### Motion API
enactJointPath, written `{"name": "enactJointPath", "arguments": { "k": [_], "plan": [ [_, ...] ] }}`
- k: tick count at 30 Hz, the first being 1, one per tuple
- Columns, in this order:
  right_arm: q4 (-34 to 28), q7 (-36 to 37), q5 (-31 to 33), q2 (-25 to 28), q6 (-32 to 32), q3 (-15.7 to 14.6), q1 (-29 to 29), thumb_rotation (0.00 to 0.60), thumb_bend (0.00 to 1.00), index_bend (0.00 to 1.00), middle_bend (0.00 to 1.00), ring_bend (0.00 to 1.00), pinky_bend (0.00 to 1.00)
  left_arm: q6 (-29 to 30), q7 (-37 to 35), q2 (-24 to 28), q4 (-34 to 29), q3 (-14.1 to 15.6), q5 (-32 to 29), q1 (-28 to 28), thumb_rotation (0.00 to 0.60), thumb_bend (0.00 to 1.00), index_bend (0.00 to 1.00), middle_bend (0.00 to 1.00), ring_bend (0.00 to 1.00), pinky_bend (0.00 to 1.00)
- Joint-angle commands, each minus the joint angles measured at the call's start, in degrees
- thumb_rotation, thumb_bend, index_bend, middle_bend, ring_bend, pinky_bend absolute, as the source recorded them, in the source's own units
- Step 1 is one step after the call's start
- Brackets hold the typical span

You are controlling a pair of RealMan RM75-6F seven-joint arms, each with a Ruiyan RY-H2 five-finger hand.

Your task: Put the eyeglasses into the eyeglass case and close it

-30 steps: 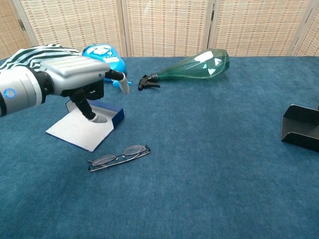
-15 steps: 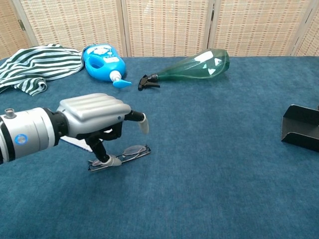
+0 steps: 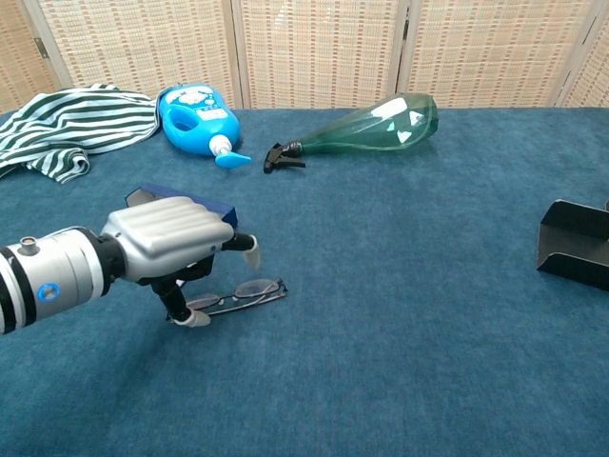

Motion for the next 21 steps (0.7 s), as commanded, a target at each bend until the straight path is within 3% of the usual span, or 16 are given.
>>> {"name": "enactJointPath", "arguments": {
  "k": [1, 10, 15, 21],
  "plan": [
    [-0.01, -0.05, -0.08, 0.01, 0.07, 0.02, 0.02, 0.600, 0.28, 0.10, 0.24, 0.19, 0.21, 1.00, 1.34, 0.22, 1.07, 0.15, 0.29, 0.45, 0.600, 0.24, 0.30, 1.00, 1.00, 1.00],
    [-0.21, -0.21, -0.27, -0.04, -0.02, 0.01, 0.20, 0.600, 0.28, 0.10, 0.24, 0.19, 0.21, 2.92, 4.41, 1.94, 3.94, 0.22, -0.22, 2.09, 0.600, 0.24, 0.30, 1.00, 1.00, 1.00],
    [-0.14, -0.24, -0.40, -0.16, -0.09, -0.02, 0.31, 0.600, 0.28, 0.10, 0.24, 0.19, 0.21, -0.67, -0.21, 5.39, -2.36, -0.65, -3.27, 2.58, 0.600, 0.24, 0.31, 1.00, 1.00, 1.00],
    [-0.04, 0.01, -0.58, -0.15, -0.03, -0.10, 0.31, 0.600, 0.28, 0.10, 0.24, 0.19, 0.21, -1.94, -1.41, 5.26, -4.12, -1.41, -3.23, 1.97, 0.600, 0.24, 0.35, 1.00, 1.00, 1.00]
  ]
}}
